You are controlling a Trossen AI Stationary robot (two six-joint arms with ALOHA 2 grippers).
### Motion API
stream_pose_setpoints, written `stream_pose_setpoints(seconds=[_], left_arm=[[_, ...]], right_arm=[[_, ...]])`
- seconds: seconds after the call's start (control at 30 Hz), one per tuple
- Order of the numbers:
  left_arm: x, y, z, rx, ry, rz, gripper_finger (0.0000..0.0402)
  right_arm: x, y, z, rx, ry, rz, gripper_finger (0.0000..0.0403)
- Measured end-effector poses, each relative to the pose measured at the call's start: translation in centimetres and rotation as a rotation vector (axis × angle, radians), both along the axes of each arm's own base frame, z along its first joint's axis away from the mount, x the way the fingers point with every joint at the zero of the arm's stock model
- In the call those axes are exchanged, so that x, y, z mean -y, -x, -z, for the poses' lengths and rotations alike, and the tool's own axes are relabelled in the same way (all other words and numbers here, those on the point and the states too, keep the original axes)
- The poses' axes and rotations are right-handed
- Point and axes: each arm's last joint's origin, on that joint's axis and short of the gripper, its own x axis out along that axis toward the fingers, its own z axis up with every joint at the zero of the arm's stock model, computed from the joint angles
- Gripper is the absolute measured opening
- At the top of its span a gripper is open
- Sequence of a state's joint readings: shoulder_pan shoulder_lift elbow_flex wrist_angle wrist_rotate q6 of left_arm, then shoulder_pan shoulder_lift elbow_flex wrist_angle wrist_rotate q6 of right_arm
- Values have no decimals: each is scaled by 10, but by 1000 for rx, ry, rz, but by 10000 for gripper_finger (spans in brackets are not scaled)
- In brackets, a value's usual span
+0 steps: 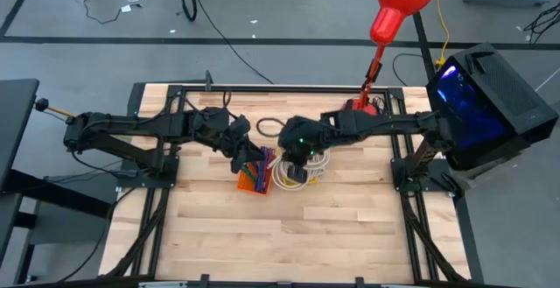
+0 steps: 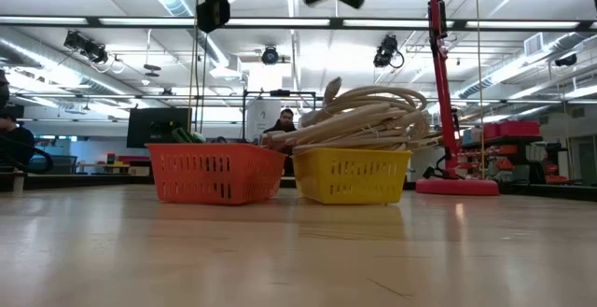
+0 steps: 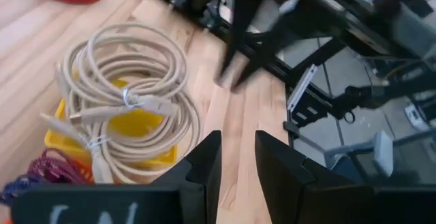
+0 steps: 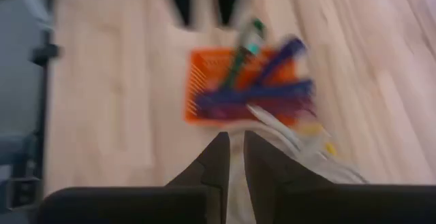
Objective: Pick & Place USB Port
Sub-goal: Return to Home Position
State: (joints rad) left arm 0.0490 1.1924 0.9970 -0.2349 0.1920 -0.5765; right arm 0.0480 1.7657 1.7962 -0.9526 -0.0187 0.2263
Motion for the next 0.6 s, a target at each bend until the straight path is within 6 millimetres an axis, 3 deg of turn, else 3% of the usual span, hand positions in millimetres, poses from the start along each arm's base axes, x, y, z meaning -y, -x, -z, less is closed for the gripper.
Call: stream_pose_setpoints(seconds=[0.1,0.23,0.5,0.6], left_arm=[[-2,8,-8,40,-43,25,96],[-1,34,-23,73,-127,16,91],[4,113,-55,162,-196,-83,71],[8,135,-57,173,-194,-69,69]], right_arm=[[-15,-4,-6,88,7,-15,47],[-32,1,-25,214,25,-2,47],[-52,39,-65,359,83,76,47],[-54,57,-70,402,103,112,47]])
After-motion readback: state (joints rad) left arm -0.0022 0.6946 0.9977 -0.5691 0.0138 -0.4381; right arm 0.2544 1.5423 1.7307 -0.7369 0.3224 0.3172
